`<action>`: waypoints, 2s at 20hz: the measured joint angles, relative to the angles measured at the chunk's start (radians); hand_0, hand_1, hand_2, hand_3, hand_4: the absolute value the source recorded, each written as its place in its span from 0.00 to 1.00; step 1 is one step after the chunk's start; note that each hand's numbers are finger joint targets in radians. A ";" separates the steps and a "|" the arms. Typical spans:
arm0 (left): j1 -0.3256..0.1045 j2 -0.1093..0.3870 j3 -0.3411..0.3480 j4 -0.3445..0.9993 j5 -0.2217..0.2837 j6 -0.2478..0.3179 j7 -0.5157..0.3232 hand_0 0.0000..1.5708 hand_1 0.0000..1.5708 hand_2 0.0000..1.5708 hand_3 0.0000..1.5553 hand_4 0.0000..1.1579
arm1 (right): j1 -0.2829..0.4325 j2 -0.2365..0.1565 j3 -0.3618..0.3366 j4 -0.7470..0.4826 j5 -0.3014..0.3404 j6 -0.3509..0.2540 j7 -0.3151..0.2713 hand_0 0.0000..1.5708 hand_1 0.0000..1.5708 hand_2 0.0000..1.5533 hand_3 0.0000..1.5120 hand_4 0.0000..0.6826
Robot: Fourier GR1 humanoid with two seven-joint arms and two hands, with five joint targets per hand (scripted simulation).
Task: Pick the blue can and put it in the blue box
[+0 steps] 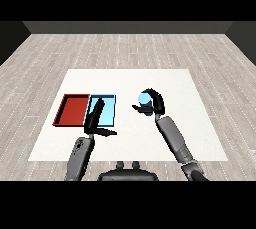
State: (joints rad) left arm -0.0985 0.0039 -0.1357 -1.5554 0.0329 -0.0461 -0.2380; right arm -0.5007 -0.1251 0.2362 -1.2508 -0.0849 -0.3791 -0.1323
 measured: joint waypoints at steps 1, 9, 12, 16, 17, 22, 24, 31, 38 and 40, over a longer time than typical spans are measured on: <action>-0.003 -0.001 -0.006 0.007 0.001 0.003 -0.002 0.00 0.00 0.00 0.00 0.00 | 0.014 0.004 0.003 -0.025 0.017 0.000 0.013 0.91 0.91 0.93 0.93 0.89; -0.042 -0.002 -0.062 0.061 0.053 0.022 0.033 0.00 0.00 0.00 0.00 0.00 | 0.108 0.031 0.033 -0.182 0.116 0.006 0.086 0.92 0.92 0.94 0.92 0.90; -0.058 -0.003 -0.114 0.080 0.073 0.069 0.050 0.00 0.00 0.00 0.00 0.00 | 0.069 0.051 0.028 -0.174 0.145 0.012 0.114 0.93 0.93 0.94 0.93 0.89; -0.090 -0.003 -0.160 0.129 0.089 0.114 0.039 0.00 0.00 0.00 0.00 0.00 | 0.100 0.076 0.018 -0.192 0.170 0.037 0.102 0.95 0.95 0.95 0.93 0.91; -0.095 -0.004 -0.168 0.133 0.090 0.124 0.041 0.00 0.00 0.00 0.00 0.00 | 0.094 0.078 0.007 -0.187 0.173 0.051 0.102 0.95 0.95 0.95 0.93 0.90; -0.137 -0.004 -0.194 0.236 0.124 0.154 -0.015 0.00 0.00 0.00 0.00 0.00 | 0.106 0.093 0.006 -0.205 0.198 0.073 0.109 0.95 0.95 0.94 0.92 0.89; -0.126 -0.004 -0.201 0.219 0.132 0.152 -0.004 0.00 0.00 0.00 0.00 0.00 | 0.115 0.104 0.021 -0.229 0.214 0.073 0.120 0.95 0.95 0.95 0.93 0.89; -0.179 -0.004 -0.271 0.296 0.207 0.229 -0.029 0.00 0.00 0.00 0.00 0.00 | 0.098 0.119 0.040 -0.248 0.212 0.067 0.134 0.95 0.95 0.94 0.92 0.90; -0.208 -0.004 -0.277 0.352 0.240 0.238 -0.045 0.00 0.00 0.00 0.00 0.00 | 0.087 0.124 0.078 -0.203 0.189 0.042 0.089 0.94 0.94 0.94 0.92 0.90; -0.203 -0.004 -0.291 0.339 0.243 0.254 -0.039 0.00 0.00 0.00 0.00 0.00 | 0.081 0.124 0.092 -0.205 0.191 0.034 0.093 0.95 0.95 0.94 0.93 0.89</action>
State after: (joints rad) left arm -0.3018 0.0002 -0.4264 -1.2162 0.2763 0.2083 -0.2766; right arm -0.4202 -0.0009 0.3278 -1.4554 0.1058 -0.3451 -0.0389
